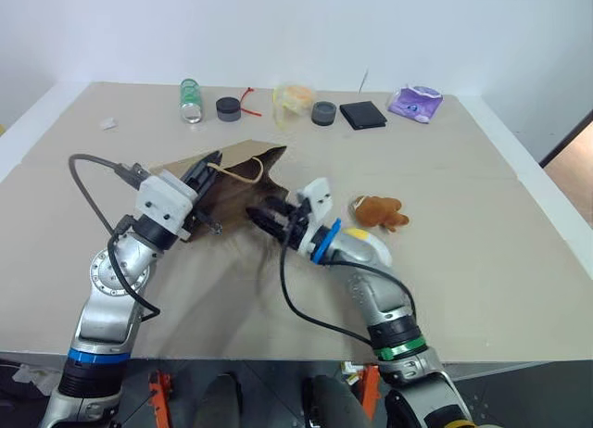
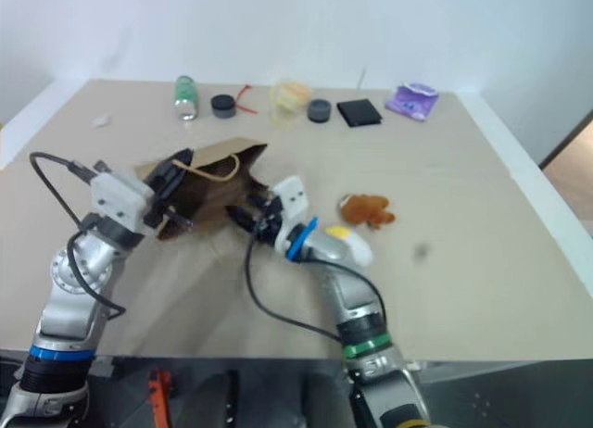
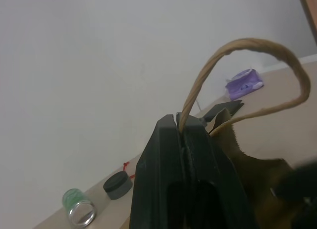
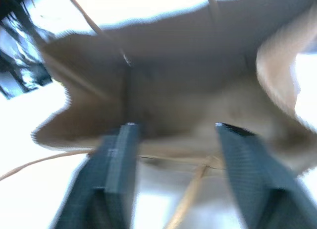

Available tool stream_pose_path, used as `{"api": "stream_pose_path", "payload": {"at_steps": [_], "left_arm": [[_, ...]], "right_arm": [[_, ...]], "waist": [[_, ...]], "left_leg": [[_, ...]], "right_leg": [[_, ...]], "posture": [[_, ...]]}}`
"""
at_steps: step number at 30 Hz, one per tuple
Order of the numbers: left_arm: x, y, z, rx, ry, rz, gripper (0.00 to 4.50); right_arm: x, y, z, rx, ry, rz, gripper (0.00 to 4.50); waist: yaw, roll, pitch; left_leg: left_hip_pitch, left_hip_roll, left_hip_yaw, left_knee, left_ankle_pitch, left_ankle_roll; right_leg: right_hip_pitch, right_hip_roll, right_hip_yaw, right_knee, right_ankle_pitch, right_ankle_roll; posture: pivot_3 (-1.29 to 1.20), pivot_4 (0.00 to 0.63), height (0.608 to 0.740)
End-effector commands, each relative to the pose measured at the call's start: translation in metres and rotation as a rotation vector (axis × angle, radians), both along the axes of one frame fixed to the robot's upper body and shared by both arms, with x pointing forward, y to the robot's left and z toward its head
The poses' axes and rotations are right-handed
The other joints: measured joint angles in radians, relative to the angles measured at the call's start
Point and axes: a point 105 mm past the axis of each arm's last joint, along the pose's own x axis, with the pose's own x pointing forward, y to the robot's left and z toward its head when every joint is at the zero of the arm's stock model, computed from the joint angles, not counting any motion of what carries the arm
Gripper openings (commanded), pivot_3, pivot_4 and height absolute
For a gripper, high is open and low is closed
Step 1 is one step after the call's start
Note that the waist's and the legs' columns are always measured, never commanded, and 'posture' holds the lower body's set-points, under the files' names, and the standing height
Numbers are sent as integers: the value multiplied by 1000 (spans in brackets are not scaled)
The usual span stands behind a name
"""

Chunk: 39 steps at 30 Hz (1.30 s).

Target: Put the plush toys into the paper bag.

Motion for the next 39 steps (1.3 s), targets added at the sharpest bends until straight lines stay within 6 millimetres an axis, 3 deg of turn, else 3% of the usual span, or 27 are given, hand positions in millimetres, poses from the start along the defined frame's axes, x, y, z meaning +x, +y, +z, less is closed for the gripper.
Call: {"api": "stream_pose_path", "payload": {"at_steps": [1, 3, 7, 10, 14, 16, 19, 24, 26, 28, 31, 33, 36, 39], "left_arm": [[-6, -1, 9, 2, -56, -5, 0], [-6, 0, 10, 3, -60, -4, 0], [-6, 1, 11, -3, -66, -2, 0], [-6, 0, 12, -6, -69, -6, 0], [-6, 0, 14, -7, -73, -10, 0], [-5, 1, 15, -8, -75, -7, 0], [-4, 3, 17, -9, -77, -4, 0], [-3, 3, 20, -11, -81, -4, 0], [-3, 3, 20, -11, -82, -5, 0], [-2, 3, 20, -12, -83, -6, 0], [-2, 1, 22, -14, -84, -14, 0], [-2, 0, 23, -15, -85, -19, 0], [-2, -3, 22, -14, -82, -31, 0], [-3, -6, 20, -11, -79, -39, 0]], "right_arm": [[-11, -42, 30, -34, -41, 54, 4374], [-10, -65, 29, -114, 2, 45, 4374], [2, -132, 0, -407, 148, -89, 4374], [-1, -152, -22, -516, 236, -101, 4374], [-3, -161, -41, -588, 296, -103, 4374], [-4, -159, -44, -576, 325, -85, 4155], [-4, -158, -47, -576, 351, -85, 3195], [-5, -161, -52, -581, 386, -93, 756], [-8, -160, -50, -566, 390, -76, 19], [-10, -158, -48, -543, 392, -65, 19], [-3, -134, 10, -244, 249, -18, 19], [2, -119, 32, -136, 200, -9, 19], [5, -87, 45, -75, 165, 13, 19], [10, -53, 46, -68, 166, 32, 19]], "waist": [[2, 0, 0], [3, 0, 0], [2, 0, 0], [-3, 0, 0], [-3, 0, 0], [-2, 0, 0], [-1, 0, 0], [-1, 0, 0], [-1, 0, 0], [-1, 0, 0], [-5, 0, 0], [-8, 1, 1], [-7, 1, 1], [-5, 1, 1]], "left_leg": [[0, 0, 0, 0, 0, 0], [0, -1, 1, 0, 0, 0], [0, -2, 3, 0, 0, 0], [1, -1, 3, -1, -2, 2], [1, -1, 3, -1, -3, 4], [0, -1, 3, 0, -3, 4], [0, -2, 3, 2, -3, 4], [0, -2, 3, 2, -3, 4], [0, -2, 3, 2, -3, 4], [0, -2, 3, 2, -3, 4], [0, -2, 3, 2, -3, 4], [1, -1, 3, 2, -3, 4], [1, -1, 0, 2, -3, 4], [1, -1, 0, 2, -3, 4]], "right_leg": [[0, 0, 0, 0, 0, 0], [1, -3, 0, -1, 0, 0], [0, -5, 0, -2, 0, 0], [-1, -3, 0, -2, -1, -1], [-1, -1, 2, -2, -3, -1], [-1, -1, 3, -2, -2, 0], [0, -1, 3, -2, -2, 1], [1, -2, 3, -2, -1, 2], [1, -2, 3, -2, -1, 2], [1, -2, 3, -2, -1, 2], [0, -1, 3, -2, -2, 2], [-1, 0, 5, -2, -1, 1], [-1, 3, 5, -1, 0, 1], [-1, 3, 5, -2, 0, 1]], "posture": [[0, 150, 740], [0, 150, 740], [0, 150, 740], [0, 150, 740], [0, 150, 740], [0, 150, 740], [0, 150, 740], [0, 150, 740], [0, 150, 740], [0, 150, 740], [0, 150, 740], [0, 150, 740], [0, 150, 740], [0, 150, 740]]}}
